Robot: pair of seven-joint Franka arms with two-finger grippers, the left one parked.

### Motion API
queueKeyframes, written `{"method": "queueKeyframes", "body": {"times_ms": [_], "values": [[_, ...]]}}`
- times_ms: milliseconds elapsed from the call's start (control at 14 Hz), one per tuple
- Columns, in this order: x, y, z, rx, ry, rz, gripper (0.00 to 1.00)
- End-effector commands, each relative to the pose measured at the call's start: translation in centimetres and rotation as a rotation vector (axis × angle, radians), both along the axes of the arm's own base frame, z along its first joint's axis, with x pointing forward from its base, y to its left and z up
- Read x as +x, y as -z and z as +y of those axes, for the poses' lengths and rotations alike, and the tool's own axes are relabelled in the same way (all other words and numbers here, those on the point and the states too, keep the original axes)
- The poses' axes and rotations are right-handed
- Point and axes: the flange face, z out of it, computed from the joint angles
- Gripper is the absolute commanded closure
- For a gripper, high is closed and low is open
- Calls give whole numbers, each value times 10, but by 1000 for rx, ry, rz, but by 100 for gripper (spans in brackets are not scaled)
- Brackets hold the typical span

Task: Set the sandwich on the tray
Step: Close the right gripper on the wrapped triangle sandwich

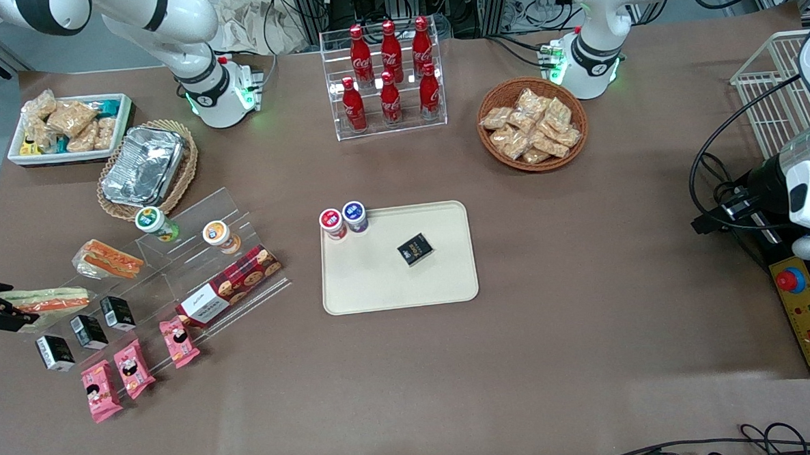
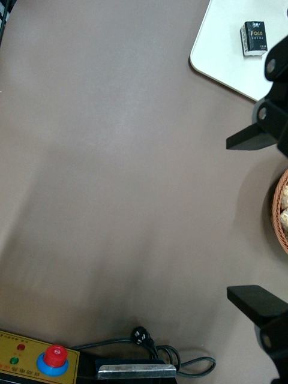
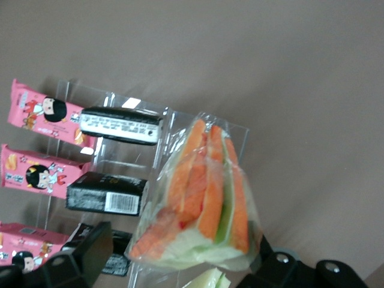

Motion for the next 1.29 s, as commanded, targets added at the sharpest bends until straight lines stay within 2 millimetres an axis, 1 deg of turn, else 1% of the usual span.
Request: {"method": "queueKeyframes", "body": {"times_ms": [0,143,286,357,500,643,786,857,929,1000,1071,1143,1214], "values": [[-4,-1,-17,25,47,-37,3],[-4,2,-24,18,58,-48,3],[-2,3,-23,31,69,-63,4],[-1,7,-23,52,95,-73,6],[1,9,-23,46,171,-84,7],[1,9,-24,46,173,-84,7],[-2,14,-24,50,176,-74,7],[-2,14,-25,49,175,-74,17],[-4,14,-26,50,164,-69,37],[-6,12,-27,48,131,-68,47],[-7,11,-26,49,100,-67,54],[-9,8,-28,50,95,-67,63],[-9,5,-28,51,87,-71,65]]}}
